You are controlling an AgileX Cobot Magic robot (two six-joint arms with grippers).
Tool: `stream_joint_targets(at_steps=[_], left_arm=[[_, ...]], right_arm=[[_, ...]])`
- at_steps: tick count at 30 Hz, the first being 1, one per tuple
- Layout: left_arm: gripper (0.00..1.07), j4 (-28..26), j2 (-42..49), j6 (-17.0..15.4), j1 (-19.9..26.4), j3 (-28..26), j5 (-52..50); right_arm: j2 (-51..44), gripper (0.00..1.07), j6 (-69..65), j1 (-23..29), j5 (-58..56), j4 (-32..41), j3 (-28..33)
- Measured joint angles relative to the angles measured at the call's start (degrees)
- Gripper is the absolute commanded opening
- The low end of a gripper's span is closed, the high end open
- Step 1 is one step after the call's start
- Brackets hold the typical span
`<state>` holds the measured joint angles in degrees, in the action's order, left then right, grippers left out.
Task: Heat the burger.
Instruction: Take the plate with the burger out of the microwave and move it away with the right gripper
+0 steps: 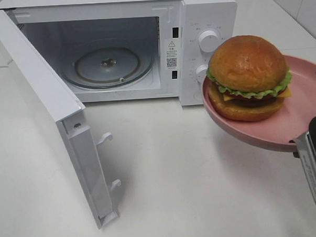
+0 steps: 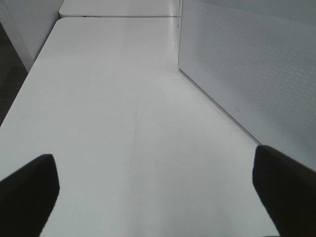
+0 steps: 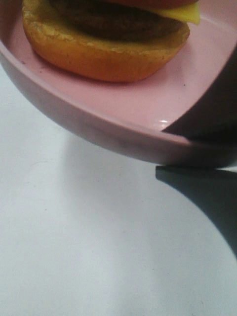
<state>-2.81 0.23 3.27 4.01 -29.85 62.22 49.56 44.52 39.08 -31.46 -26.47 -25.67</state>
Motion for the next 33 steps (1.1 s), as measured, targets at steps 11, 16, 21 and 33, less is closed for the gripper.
stream_joint_targets(at_steps=[11, 16, 21, 33], left_arm=[[1.00, 0.0, 0.0, 0.0, 0.0, 0.0, 0.0], [1.00, 0.0, 0.0, 0.0, 0.0, 0.0, 0.0], [1.00, 0.0, 0.0, 0.0, 0.0, 0.0, 0.0], [1.00, 0.0, 0.0, 0.0, 0.0, 0.0, 0.0]], right_arm=[[0.0, 0.01, -21.8, 0.0, -4.1, -12.1, 0.0], [0.0, 0.01, -29.8, 0.0, -7.3, -14.5, 0.0], [0.0, 0.01, -36.3, 0.0, -10.5, -15.7, 0.0], [2.1, 0.01, -55.7, 0.0, -20.5, -18.6, 0.0]])
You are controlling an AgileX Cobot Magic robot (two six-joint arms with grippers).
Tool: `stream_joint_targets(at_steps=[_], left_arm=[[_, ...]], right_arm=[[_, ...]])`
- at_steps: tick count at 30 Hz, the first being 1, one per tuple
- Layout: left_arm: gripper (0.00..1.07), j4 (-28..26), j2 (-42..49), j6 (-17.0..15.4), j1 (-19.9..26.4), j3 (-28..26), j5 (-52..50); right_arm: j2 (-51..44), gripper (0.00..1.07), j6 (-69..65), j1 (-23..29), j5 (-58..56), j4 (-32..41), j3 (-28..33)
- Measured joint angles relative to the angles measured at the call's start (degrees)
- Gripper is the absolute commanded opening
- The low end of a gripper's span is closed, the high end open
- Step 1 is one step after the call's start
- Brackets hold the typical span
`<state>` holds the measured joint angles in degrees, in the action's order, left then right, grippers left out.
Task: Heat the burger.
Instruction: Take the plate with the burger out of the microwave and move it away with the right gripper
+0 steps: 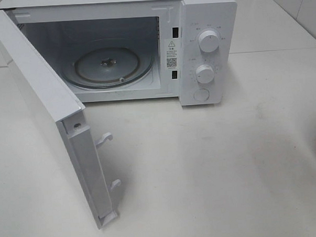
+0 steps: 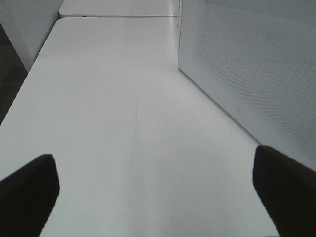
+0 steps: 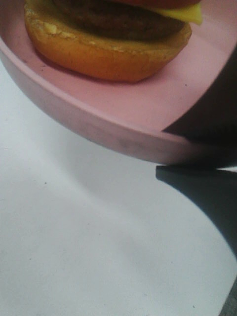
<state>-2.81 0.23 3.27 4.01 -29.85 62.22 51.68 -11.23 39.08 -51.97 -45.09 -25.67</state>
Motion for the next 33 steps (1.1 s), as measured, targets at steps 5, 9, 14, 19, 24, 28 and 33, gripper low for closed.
stream_joint_targets(at_steps=[5, 9, 14, 19, 24, 28, 33], left_arm=[[1.00, 0.0, 0.0, 0.0, 0.0, 0.0, 0.0], [1.00, 0.0, 0.0, 0.0, 0.0, 0.0, 0.0], [1.00, 0.0, 0.0, 0.0, 0.0, 0.0, 0.0], [1.00, 0.0, 0.0, 0.0, 0.0, 0.0, 0.0], [1.00, 0.0, 0.0, 0.0, 0.0, 0.0, 0.0], [1.00, 0.0, 0.0, 0.0, 0.0, 0.0, 0.0], [1.00, 0.0, 0.0, 0.0, 0.0, 0.0, 0.0]], right_arm=[[4.2, 0.01, -6.9, 0.0, -1.8, -0.2, 0.0], [9.5, 0.01, -15.5, 0.0, -1.7, -1.2, -1.1], [15.2, 0.01, -25.3, 0.0, -2.2, -2.9, -3.3], [21.3, 0.01, -35.1, 0.0, -2.9, -4.4, -5.2], [26.6, 0.01, -42.9, -0.1, -3.0, -5.3, -5.9], [30.6, 0.02, -47.7, -0.1, -2.9, -5.6, -5.9], [34.8, 0.03, -53.5, -1.0, -1.1, -6.5, -6.1]])
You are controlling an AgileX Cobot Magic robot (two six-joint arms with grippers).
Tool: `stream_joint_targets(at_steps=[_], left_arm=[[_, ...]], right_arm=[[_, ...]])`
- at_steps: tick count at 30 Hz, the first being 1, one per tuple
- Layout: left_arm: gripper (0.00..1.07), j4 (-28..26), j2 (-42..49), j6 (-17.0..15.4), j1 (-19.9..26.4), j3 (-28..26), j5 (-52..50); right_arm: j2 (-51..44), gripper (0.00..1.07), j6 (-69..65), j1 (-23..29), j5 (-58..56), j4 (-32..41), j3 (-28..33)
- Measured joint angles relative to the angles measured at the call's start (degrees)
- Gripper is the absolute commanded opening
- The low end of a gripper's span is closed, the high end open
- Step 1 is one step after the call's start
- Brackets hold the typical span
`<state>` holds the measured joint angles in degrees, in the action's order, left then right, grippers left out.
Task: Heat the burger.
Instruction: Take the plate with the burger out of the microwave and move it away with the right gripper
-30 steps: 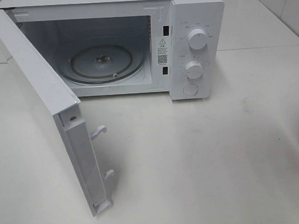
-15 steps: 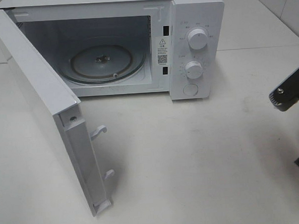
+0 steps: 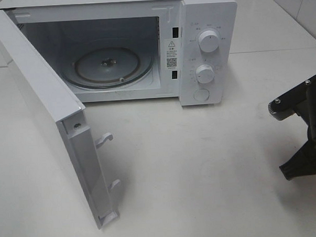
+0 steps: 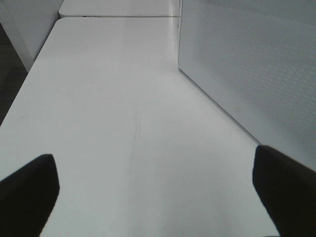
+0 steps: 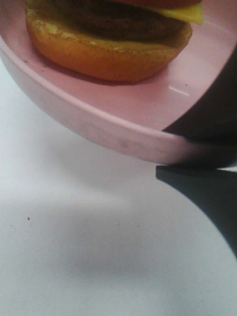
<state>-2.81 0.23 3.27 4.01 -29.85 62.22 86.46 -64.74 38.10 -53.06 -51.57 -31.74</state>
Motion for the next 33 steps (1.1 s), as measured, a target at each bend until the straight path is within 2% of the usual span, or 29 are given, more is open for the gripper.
stream_joint_targets(at_steps=[6, 12, 15, 23, 33], left_arm=[[1.00, 0.0, 0.0, 0.0, 0.0, 0.0, 0.0], [1.00, 0.0, 0.0, 0.0, 0.0, 0.0, 0.0], [1.00, 0.0, 0.0, 0.0, 0.0, 0.0, 0.0], [1.00, 0.0, 0.0, 0.0, 0.0, 0.0, 0.0], [1.00, 0.0, 0.0, 0.0, 0.0, 0.0, 0.0]], right_arm=[[6.1, 0.04, -3.5, -4.2, 4.1, -0.3, -0.6], [9.6, 0.05, -4.1, -6.2, 4.4, -0.6, -2.8], [13.8, 0.06, -4.1, -8.7, 4.6, -1.5, -6.6], [19.1, 0.09, -4.2, -12.1, 4.6, -1.3, -10.7], [22.9, 0.14, -4.1, -15.2, 5.3, -0.6, -10.9]])
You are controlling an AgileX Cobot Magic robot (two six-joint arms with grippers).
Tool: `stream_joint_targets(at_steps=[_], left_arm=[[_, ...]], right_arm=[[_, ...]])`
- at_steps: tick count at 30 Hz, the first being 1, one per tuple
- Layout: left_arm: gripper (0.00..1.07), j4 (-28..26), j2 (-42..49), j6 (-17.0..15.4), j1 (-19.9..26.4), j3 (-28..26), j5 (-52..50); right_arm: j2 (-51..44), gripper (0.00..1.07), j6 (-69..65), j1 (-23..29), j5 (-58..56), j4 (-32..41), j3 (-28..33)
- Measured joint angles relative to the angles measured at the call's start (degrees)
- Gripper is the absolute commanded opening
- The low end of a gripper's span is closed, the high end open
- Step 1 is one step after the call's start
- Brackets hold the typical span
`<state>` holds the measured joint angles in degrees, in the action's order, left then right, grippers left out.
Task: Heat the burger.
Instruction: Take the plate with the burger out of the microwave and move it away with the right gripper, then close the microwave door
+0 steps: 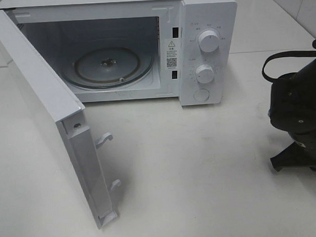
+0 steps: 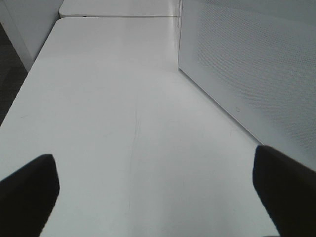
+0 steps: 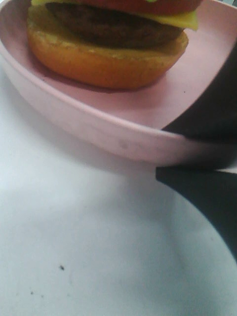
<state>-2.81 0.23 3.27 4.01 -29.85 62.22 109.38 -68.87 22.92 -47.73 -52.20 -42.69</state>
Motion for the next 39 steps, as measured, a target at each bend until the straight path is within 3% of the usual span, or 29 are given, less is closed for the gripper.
stream_joint_targets(at_steps=[4, 8, 13, 22, 30, 39], left_arm=[[1.00, 0.0, 0.0, 0.0, 0.0, 0.0, 0.0], [1.00, 0.0, 0.0, 0.0, 0.0, 0.0, 0.0], [1.00, 0.0, 0.0, 0.0, 0.0, 0.0, 0.0], [1.00, 0.0, 0.0, 0.0, 0.0, 0.0, 0.0], [1.00, 0.0, 0.0, 0.0, 0.0, 0.0, 0.0], [1.00, 0.0, 0.0, 0.0, 0.0, 0.0, 0.0]], right_arm=[[0.0, 0.20, 0.1, -0.1, 0.1, -0.1, -0.2], [0.0, 0.38, 1.5, -0.1, -0.6, -0.4, -0.5], [-0.2, 0.51, 4.5, -0.1, 0.5, 1.0, -0.5], [-5.8, 0.51, 12.5, -0.1, 0.7, 4.4, -0.5], [-15.6, 0.52, 25.3, -0.1, 1.8, 12.0, -0.4], [-29.1, 0.63, 47.8, -0.1, 4.1, 29.9, -0.4]])
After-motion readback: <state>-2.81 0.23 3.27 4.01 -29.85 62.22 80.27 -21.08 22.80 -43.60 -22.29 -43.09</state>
